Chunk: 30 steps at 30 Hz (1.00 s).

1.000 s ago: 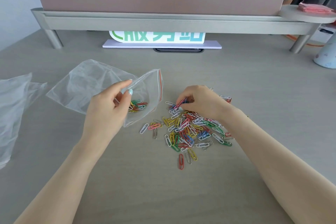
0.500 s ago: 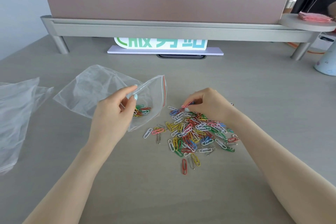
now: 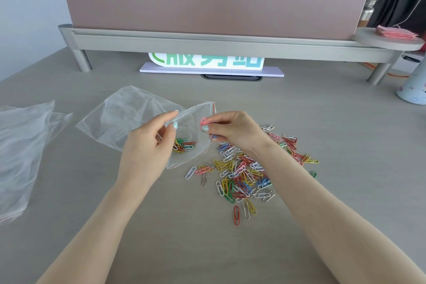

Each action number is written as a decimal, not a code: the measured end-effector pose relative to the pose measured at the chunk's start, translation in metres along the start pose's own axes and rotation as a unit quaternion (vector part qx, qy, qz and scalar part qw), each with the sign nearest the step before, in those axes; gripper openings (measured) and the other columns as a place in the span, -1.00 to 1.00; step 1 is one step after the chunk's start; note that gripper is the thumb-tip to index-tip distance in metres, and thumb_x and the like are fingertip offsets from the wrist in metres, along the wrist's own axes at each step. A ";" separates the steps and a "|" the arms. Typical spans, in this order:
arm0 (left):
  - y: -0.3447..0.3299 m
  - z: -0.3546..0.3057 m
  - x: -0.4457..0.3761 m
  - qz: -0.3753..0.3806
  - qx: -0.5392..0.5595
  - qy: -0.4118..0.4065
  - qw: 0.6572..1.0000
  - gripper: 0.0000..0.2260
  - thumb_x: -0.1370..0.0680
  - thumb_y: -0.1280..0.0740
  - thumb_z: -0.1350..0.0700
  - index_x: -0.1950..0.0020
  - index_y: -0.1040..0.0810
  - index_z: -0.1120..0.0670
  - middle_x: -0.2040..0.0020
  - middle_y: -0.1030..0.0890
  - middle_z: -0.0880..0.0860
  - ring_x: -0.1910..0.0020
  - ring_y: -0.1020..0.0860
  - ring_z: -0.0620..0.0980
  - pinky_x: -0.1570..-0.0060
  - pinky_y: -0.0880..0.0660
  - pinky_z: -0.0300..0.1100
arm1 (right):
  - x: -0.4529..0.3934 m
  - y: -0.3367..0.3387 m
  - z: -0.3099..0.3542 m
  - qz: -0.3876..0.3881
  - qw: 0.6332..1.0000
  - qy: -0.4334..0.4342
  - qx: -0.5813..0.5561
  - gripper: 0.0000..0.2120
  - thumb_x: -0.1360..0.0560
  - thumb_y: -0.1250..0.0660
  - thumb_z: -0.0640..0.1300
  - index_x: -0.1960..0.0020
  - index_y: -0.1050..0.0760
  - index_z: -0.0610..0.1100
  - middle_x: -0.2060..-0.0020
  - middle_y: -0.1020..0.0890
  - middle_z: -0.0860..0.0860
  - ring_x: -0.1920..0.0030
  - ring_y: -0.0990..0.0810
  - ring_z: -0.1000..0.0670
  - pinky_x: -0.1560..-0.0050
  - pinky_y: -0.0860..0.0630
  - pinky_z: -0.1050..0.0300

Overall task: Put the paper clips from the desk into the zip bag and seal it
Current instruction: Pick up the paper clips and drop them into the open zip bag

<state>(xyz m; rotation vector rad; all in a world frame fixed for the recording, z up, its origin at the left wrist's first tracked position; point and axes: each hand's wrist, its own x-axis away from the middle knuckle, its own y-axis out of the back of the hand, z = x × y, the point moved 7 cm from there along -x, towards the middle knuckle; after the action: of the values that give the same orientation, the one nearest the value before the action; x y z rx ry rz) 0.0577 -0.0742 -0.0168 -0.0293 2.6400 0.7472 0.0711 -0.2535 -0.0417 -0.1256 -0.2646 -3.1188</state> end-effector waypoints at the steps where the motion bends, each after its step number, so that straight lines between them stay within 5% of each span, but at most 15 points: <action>1: 0.001 0.000 0.000 -0.001 0.002 0.000 1.000 -0.72 -0.55 -0.22 0.12 -0.20 -0.54 -0.12 0.46 -0.44 -0.25 0.47 -0.38 -0.16 0.42 -0.29 -0.42 | -0.001 -0.012 0.001 0.014 1.000 0.005 0.009 -0.87 -0.44 -0.38 -0.26 0.04 -0.63 -0.13 0.26 -0.59 -0.05 0.38 -0.50 0.19 0.23 -0.54 0.41; 4: 0.004 0.001 -0.001 -0.011 0.009 0.005 1.000 -0.71 -0.55 -0.21 0.13 -0.20 -0.54 -0.14 0.45 -0.45 -0.15 0.45 -0.38 -0.13 0.41 -0.29 -0.38 | -0.003 -0.047 0.002 0.039 0.997 0.026 0.066 -0.82 -0.42 -0.32 -0.33 0.03 -0.63 -0.19 0.39 -0.54 -0.02 0.44 -0.46 0.18 0.29 -0.51 0.42; 8: 0.008 0.001 -0.002 -0.023 0.011 0.008 1.000 -0.71 -0.55 -0.21 0.15 -0.19 -0.55 -0.13 0.45 -0.41 -0.09 0.47 -0.38 -0.14 0.37 -0.30 -0.25 | -0.006 -0.078 0.009 0.039 0.980 0.066 0.186 -0.87 -0.40 -0.27 -0.30 0.26 -0.57 -0.19 0.49 -0.48 -0.01 0.50 -0.36 0.15 0.45 -0.29 0.36; 12: 0.007 0.003 -0.003 -0.017 -0.001 0.011 1.000 -0.70 -0.55 -0.21 0.15 -0.20 -0.54 -0.13 0.48 -0.39 -0.09 0.47 -0.38 -0.15 0.38 -0.29 -0.24 | -0.013 -0.091 0.004 0.039 0.963 0.068 0.259 -0.84 -0.37 -0.24 -0.26 0.22 -0.47 -0.39 0.39 -0.48 -0.23 0.36 -0.31 0.02 0.31 -0.24 0.13; 14: 0.006 0.003 -0.003 -0.010 -0.004 0.010 1.000 -0.70 -0.55 -0.21 0.15 -0.20 -0.54 -0.14 0.50 -0.42 -0.12 0.47 -0.38 -0.14 0.39 -0.28 -0.25 | -0.010 -0.091 0.002 0.046 0.962 0.073 0.261 -0.81 -0.37 -0.25 -0.24 0.22 -0.44 -0.41 0.40 -0.40 -0.19 0.34 -0.28 -0.01 0.29 -0.21 0.12; 18: 0.005 0.003 -0.003 -0.006 0.000 0.011 1.000 -0.71 -0.55 -0.21 0.15 -0.20 -0.55 -0.13 0.50 -0.41 -0.14 0.48 -0.38 -0.17 0.40 -0.28 -0.29 | 0.002 -0.078 0.013 0.049 0.959 0.117 0.254 -0.85 -0.45 -0.25 -0.21 0.19 -0.57 -0.22 0.32 -0.57 -0.12 0.34 -0.40 0.00 0.27 -0.34 0.11; 23: 0.001 0.004 -0.003 0.002 -0.001 0.005 1.000 -0.71 -0.56 -0.20 0.16 -0.20 -0.55 -0.08 0.51 -0.42 -0.19 0.49 -0.36 -0.16 0.43 -0.29 -0.43 | 0.016 -0.034 0.023 0.002 0.956 0.145 0.254 -0.85 -0.49 -0.28 -0.19 0.06 -0.62 -0.06 0.29 -0.55 0.21 0.33 -0.45 0.29 0.26 -0.34 0.48; 30: 0.001 0.001 -0.001 -0.007 -0.001 0.001 1.000 -0.71 -0.55 -0.19 0.19 -0.20 -0.55 -0.06 0.52 -0.41 -0.20 0.48 -0.35 -0.15 0.45 -0.27 -0.43 | 0.029 0.028 -0.006 -0.077 0.928 0.121 0.343 -0.85 -0.48 -0.31 -0.14 -0.02 -0.59 -0.04 0.03 -0.54 0.07 0.04 -0.46 0.10 -0.03 -0.34 0.21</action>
<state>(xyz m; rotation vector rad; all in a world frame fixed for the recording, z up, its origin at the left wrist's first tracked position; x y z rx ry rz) 0.0592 -0.0727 -0.0163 -0.0487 2.6382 0.7443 0.0424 -0.2817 -0.0407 0.2949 -1.3697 -2.9194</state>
